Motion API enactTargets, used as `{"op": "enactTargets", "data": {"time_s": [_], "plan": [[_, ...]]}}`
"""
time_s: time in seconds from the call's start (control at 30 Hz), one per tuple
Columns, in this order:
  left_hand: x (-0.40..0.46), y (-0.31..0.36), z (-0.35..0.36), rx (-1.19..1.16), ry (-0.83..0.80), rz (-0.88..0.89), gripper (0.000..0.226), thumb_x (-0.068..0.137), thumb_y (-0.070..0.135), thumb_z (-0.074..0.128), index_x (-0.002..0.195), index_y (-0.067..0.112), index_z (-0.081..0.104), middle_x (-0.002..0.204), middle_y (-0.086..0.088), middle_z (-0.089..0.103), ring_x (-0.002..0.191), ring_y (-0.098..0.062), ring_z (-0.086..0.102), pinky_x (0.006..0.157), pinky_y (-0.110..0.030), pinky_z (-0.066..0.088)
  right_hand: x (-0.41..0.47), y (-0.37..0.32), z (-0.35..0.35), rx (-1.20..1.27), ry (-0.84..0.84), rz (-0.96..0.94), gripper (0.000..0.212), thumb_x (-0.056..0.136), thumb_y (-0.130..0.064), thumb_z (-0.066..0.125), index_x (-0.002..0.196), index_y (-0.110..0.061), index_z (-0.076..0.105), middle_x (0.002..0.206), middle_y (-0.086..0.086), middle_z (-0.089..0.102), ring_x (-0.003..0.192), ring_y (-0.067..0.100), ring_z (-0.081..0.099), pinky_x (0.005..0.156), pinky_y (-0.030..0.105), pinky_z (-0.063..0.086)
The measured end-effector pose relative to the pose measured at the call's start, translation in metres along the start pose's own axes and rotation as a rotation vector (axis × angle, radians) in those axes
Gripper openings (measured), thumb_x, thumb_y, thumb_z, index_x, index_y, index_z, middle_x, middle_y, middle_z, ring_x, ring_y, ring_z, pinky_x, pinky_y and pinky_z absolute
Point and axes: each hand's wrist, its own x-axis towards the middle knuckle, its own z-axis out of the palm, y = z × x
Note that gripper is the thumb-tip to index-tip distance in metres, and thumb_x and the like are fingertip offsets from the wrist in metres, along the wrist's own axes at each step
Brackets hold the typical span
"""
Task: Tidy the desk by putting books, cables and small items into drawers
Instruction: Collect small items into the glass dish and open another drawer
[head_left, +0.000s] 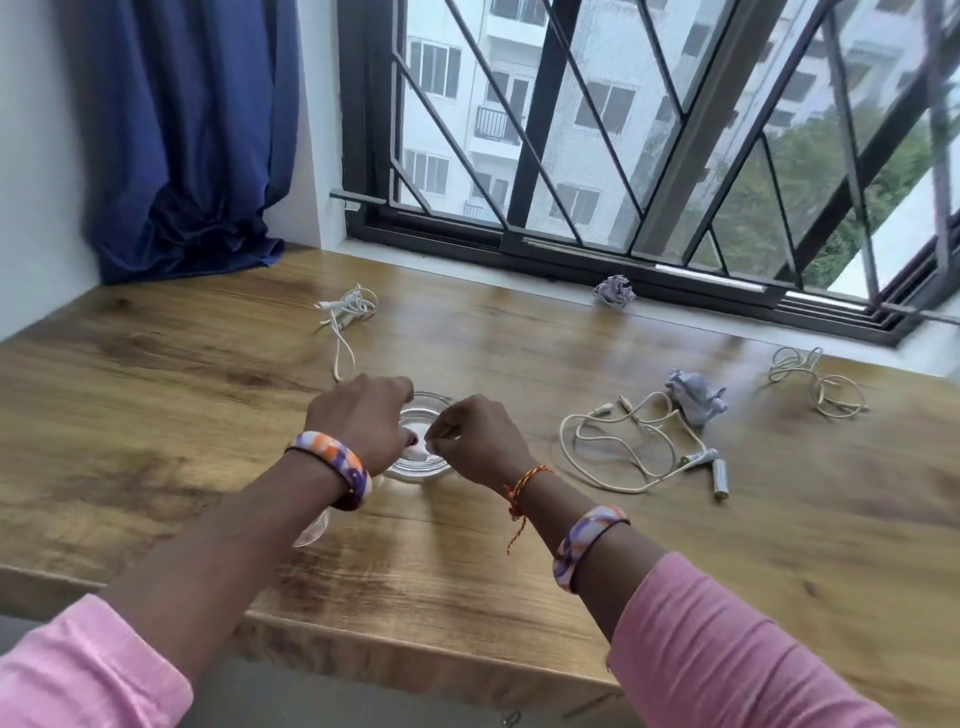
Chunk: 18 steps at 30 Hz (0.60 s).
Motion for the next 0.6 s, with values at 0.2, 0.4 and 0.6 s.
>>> {"op": "enactTargets", "data": {"time_s": [0.2,0.4,0.6], "plan": [[0.007,0.057,-0.006,-0.064,-0.004,0.126,0.038,0.083,0.039,0.062,0.120,0.030,0.056,0.121,0.001,0.061,0.110,-0.023,0.057,0.083,-0.032,0.043,-0.029,0.063,-0.060,0.080,0.267,0.005,0.008,0.076,-0.017,0.069,0.081,-0.019,0.074,0.082,-0.006,0.072,0.072,0.006,0.064,0.070,0.030,0.054],[0.011,0.153,0.014,-0.193,-0.059,0.333,0.032,0.082,0.041,0.062,0.113,0.031,0.061,0.114,0.001,0.064,0.106,-0.021,0.061,0.087,-0.035,0.049,-0.076,0.154,-0.128,-0.160,0.606,0.122,0.025,0.074,-0.014,0.070,0.099,-0.013,0.069,0.095,0.007,0.069,0.086,0.026,0.062,0.077,0.030,0.045],[0.029,0.253,0.063,-0.075,-0.074,0.522,0.031,0.088,0.027,0.054,0.119,0.033,0.056,0.121,0.001,0.058,0.113,-0.023,0.054,0.088,-0.033,0.043,-0.094,0.221,-0.147,-0.113,0.287,0.392,0.054,0.070,-0.035,0.074,0.118,-0.014,0.055,0.107,0.008,0.061,0.103,0.024,0.056,0.083,0.031,0.044]]}}
